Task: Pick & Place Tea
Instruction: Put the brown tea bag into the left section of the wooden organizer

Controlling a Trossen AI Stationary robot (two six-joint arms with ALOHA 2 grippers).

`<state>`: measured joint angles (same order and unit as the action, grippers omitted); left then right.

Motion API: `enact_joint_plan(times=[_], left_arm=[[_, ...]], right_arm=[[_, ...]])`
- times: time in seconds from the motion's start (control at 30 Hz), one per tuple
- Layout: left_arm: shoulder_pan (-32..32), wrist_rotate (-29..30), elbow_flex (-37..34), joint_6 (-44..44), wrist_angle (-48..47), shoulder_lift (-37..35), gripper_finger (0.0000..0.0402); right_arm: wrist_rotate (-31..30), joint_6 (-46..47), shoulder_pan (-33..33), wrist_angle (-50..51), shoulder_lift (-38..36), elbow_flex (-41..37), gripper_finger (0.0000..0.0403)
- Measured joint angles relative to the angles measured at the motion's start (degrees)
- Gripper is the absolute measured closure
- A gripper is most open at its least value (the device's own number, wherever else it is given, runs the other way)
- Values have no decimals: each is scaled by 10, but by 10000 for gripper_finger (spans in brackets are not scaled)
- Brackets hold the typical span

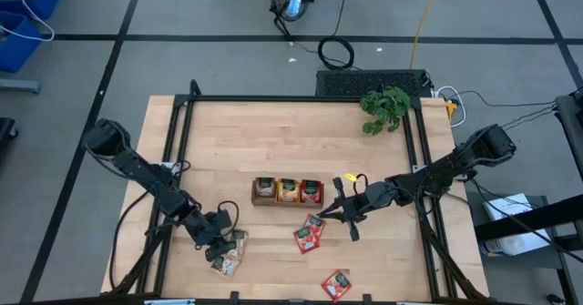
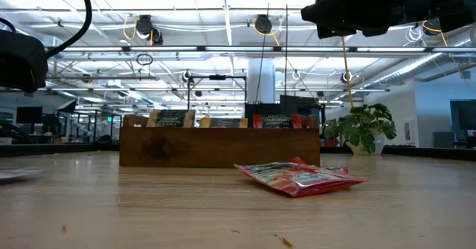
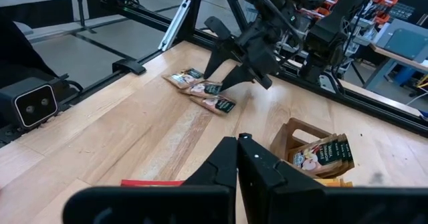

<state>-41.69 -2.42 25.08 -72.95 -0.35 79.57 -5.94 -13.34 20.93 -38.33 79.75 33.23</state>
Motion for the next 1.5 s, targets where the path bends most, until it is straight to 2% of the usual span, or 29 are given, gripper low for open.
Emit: enact_joint_plan(times=[0.13,0.27,0.33,0.53,0.8,0.93,1.1,1.17,1.27,1.37,1.5], left_arm=[[0,11,0,7,-25,0,262],[0,30,-1,19,-39,0,369],[1,32,-1,22,-40,0,389],[10,29,20,61,-78,-5,397],[41,54,135,138,-317,-27,399],[49,127,217,175,-426,-28,400],[49,287,311,262,-511,-28,400],[51,335,339,297,-528,-28,400],[61,380,364,344,-537,-28,401],[79,415,366,375,-522,-26,401],[94,428,359,380,-508,-16,401]], right_arm=[[0,0,0,0,0,0,401],[0,0,0,0,0,0,401],[0,-1,0,0,0,0,401],[-1,-10,0,-10,0,0,401],[-3,-13,0,-32,0,0,401],[-2,-13,-2,-43,0,0,401],[-14,25,-12,-56,0,0,398],[-32,40,-18,-68,7,0,384],[-32,66,-30,-97,37,8,343],[-27,96,-44,-56,93,69,290],[-75,48,-49,2,174,173,237]])
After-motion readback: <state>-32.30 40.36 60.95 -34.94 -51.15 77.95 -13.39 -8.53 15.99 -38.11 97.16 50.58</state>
